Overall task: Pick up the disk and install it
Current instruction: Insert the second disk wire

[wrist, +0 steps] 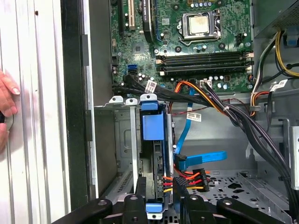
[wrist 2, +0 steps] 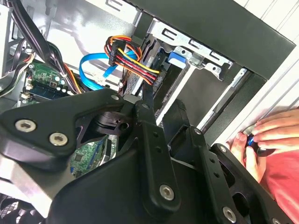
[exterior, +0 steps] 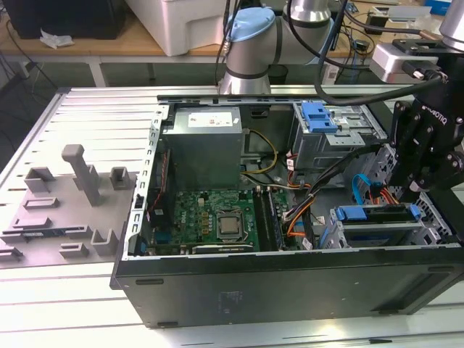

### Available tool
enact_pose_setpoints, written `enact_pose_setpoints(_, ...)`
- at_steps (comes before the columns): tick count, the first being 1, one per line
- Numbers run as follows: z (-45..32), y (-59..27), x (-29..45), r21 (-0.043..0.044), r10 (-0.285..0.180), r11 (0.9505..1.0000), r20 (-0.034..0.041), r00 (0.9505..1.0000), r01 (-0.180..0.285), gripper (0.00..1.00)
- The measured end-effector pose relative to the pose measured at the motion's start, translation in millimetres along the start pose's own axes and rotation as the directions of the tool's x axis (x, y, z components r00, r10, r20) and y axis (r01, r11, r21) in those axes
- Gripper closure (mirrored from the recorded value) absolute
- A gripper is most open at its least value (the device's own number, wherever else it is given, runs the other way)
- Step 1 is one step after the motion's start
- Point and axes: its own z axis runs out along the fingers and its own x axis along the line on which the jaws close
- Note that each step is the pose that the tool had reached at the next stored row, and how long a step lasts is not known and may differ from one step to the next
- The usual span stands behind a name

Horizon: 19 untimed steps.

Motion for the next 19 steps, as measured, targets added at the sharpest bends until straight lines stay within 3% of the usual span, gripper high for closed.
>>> enact_pose_setpoints(6, -0.3, 0.2, -2.5, 0.0000, 0.000, 1.0000, -0.0002, 1.0000, 0.000, 0.64)
enact_pose_setpoints(10, -1.4, 3.7, -15.0, 0.0029, -0.024, 0.9997, -0.0009, 0.9997, 0.024, 0.64)
enact_pose_setpoints(19, -0.6, 14.0, -18.2, 0.0075, -0.064, 0.9980, -0.0019, 0.9980, 0.064, 0.64)
